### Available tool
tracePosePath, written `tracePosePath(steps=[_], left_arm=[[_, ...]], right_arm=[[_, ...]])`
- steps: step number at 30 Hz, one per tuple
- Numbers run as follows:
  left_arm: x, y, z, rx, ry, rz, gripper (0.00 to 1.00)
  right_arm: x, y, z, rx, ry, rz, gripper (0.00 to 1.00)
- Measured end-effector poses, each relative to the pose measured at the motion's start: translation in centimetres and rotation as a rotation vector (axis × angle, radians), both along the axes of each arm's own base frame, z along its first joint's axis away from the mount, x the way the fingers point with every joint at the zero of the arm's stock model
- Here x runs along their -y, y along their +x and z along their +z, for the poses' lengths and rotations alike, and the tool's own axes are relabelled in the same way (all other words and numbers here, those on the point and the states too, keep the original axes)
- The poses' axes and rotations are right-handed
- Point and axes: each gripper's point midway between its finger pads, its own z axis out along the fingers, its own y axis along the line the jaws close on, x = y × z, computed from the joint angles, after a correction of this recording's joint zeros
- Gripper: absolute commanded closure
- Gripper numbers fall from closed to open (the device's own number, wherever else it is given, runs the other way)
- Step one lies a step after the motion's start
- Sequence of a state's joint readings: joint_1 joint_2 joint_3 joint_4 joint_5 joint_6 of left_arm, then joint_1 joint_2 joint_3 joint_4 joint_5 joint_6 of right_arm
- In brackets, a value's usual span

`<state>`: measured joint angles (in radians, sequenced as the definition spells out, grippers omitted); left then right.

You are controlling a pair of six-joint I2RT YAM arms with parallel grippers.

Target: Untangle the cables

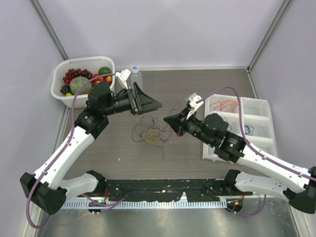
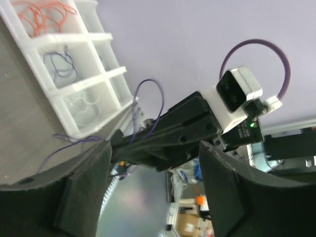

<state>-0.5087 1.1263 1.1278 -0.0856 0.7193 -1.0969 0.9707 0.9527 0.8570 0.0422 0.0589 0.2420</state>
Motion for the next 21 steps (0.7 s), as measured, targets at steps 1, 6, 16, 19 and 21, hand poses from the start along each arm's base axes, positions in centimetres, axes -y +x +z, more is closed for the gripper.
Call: tracePosePath(steps=[1, 6, 16, 19, 21], left_arm=[[-0.3, -0.1, 0.3, 0.037, 0.008, 0.015, 0.09], [-3.7, 0.0, 1.4, 0.249, 0.109, 0.205, 0.00], [-9.1, 3.0, 0.6, 0.559, 0.433, 0.519, 0.00], [-8.2, 3.9, -1.5, 0.581, 0.532, 0.496, 0.01], [-7.7, 4.3, -3.5, 0.583, 0.596, 0.477, 0.00]], right_arm=[[0.8, 0.1, 0.3, 0.003, 0.010, -0.030, 0.99], [6.0, 0.6, 2.9, 0.034, 0.070, -0.230, 0.99], [18.9, 3.9, 6.5, 0.073, 0.035, -0.891, 0.99], [22.2, 4.3, 6.2, 0.087, -0.020, -1.062, 0.99], [25.1, 5.3, 5.7, 0.085, -0.066, -1.190, 0.99]])
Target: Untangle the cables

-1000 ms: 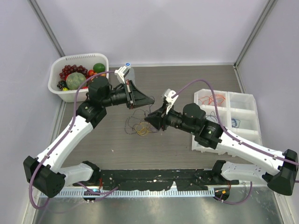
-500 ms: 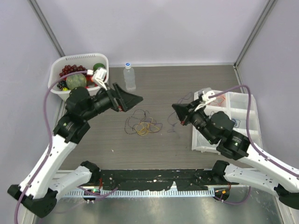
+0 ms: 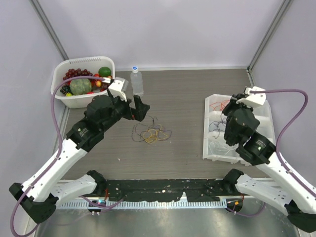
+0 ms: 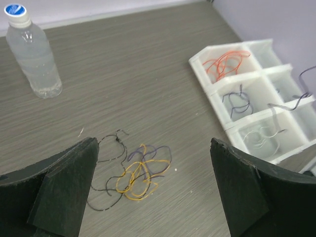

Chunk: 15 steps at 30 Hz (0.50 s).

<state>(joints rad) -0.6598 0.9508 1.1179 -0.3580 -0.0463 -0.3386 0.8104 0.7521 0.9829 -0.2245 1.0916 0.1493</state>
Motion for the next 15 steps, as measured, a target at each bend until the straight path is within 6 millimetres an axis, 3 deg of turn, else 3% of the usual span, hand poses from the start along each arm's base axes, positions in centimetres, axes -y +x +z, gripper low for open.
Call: tracePosePath(steps=[4, 6, 11, 15], left_arm=[[0.6, 0.3, -1.9, -0.008, 0.071, -0.005, 0.00], [0.8, 0.2, -2.1, -0.001, 0.084, -0.013, 0.00], [0.6, 0.2, -1.9, 0.016, 0.085, -0.009, 0.00], [0.2, 0.0, -2.0, 0.025, 0.094, -0.002, 0.00]], right_arm=[[5.0, 2.1, -2.8, -0.075, -0.026, -0.179, 0.99], [7.0, 3.0, -5.3, -0.134, -0.020, -0.233, 0.99], [7.2, 4.8, -11.0, -0.290, 0.005, -0.203, 0.99], [6.1, 5.6, -13.1, -0.346, 0.061, -0.155, 0.99]])
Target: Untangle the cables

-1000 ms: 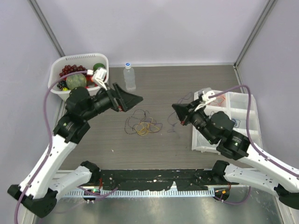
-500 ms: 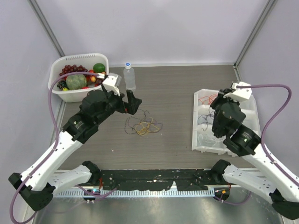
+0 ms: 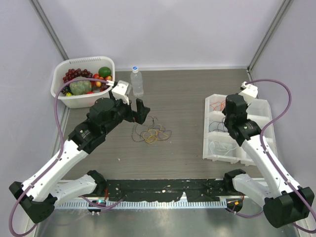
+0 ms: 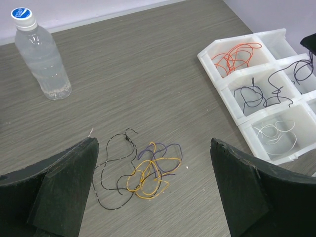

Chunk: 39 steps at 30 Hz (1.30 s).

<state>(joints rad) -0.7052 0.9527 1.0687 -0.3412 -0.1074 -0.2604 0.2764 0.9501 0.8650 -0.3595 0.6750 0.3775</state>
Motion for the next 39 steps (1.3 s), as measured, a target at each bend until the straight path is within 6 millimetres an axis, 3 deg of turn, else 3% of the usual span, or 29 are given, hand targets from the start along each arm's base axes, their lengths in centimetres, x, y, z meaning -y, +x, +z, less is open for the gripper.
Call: tracePosePath(steps=[7, 13, 15, 17, 21, 25, 29, 32, 35, 38, 39], left_arm=[[-0.1, -0.1, 0.1, 0.002, -0.002, 0.000, 0.00], [0.6, -0.3, -1.9, -0.081, 0.005, -0.014, 0.00], [1.0, -0.3, -3.3, -0.130, 0.010, -0.018, 0.00], [1.3, -0.4, -5.3, -0.192, 0.021, -0.015, 0.00], [1.6, -0.8, -9.7, -0.331, 0.048, 0.006, 0.02], [1.5, -1.2, -12.5, -0.434, 0.063, 0.038, 0.01], [0.4, -0.5, -13.1, -0.475, 0.024, 0.104, 0.08], [-1.6, 0.8, -14.5, -0.544, -0.052, 0.178, 0.20], [-3.7, 1.7, -17.3, -0.644, -0.123, 0.253, 0.25], [-4.3, 1.4, -20.3, -0.734, -0.142, 0.286, 0.32], [-4.3, 1.4, -20.9, -0.752, -0.145, 0.293, 0.33]], right_arm=[[-1.9, 0.6, -3.0, -0.058, 0.170, 0.029, 0.99], [-1.7, 0.2, -10.2, -0.305, 0.227, -0.043, 0.99], [-1.4, -0.4, -11.7, -0.360, 0.234, -0.066, 0.91], [-1.2, -0.8, -12.4, -0.389, 0.242, -0.081, 0.65], [-1.0, -1.0, -12.9, -0.413, 0.247, -0.080, 0.36], [-1.2, -1.1, -12.4, -0.430, 0.236, -0.048, 0.34], [-2.3, -1.4, -10.8, -0.409, 0.242, 0.048, 0.35], [-5.7, -1.6, -8.6, -0.355, 0.240, 0.233, 0.35], [-13.4, -2.0, -6.7, -0.298, 0.264, 0.548, 0.35], [-21.5, -3.6, -7.4, -0.325, 0.298, 0.825, 0.35], [-23.4, -4.1, -8.0, -0.343, 0.304, 0.878, 0.35]])
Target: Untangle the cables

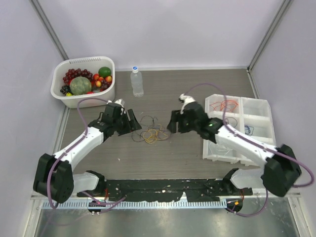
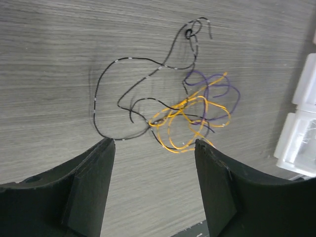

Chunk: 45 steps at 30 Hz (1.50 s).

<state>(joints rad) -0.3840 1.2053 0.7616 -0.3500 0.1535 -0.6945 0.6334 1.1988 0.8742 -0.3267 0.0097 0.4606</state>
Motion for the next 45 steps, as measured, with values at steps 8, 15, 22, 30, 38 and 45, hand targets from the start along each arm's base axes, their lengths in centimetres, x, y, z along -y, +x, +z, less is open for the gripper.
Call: tracePosePath(steps=[8, 15, 22, 30, 38, 45], left_arm=[[-0.1, 2.4, -5.0, -0.107, 0.056, 0.029, 0.39], [0.1, 5.1, -6.6, -0.106, 0.109, 0.037, 0.86], [0.0, 5.3, -4.3, -0.037, 0.110, 0.010, 1.00], [0.0, 2.5, 9.3, 0.345, -0.041, -0.054, 1.00], [1.3, -0.5, 16.3, 0.518, -0.130, -0.212, 1.00], [1.8, -3.7, 26.3, 0.744, -0.214, -0.312, 1.00]], right_arm=[[-9.2, -3.6, -6.5, -0.156, 0.038, 0.241, 0.36], [-9.6, -2.1, -6.0, -0.122, 0.058, 0.183, 0.36], [-9.5, 3.2, -5.9, -0.097, 0.049, 0.082, 0.45], [-10.5, 5.3, -8.5, -0.140, 0.013, 0.088, 0.40], [-11.9, 4.7, -10.2, -0.173, 0.048, 0.096, 0.44], [-10.7, 4.1, -12.6, -0.211, 0.025, 0.039, 0.45]])
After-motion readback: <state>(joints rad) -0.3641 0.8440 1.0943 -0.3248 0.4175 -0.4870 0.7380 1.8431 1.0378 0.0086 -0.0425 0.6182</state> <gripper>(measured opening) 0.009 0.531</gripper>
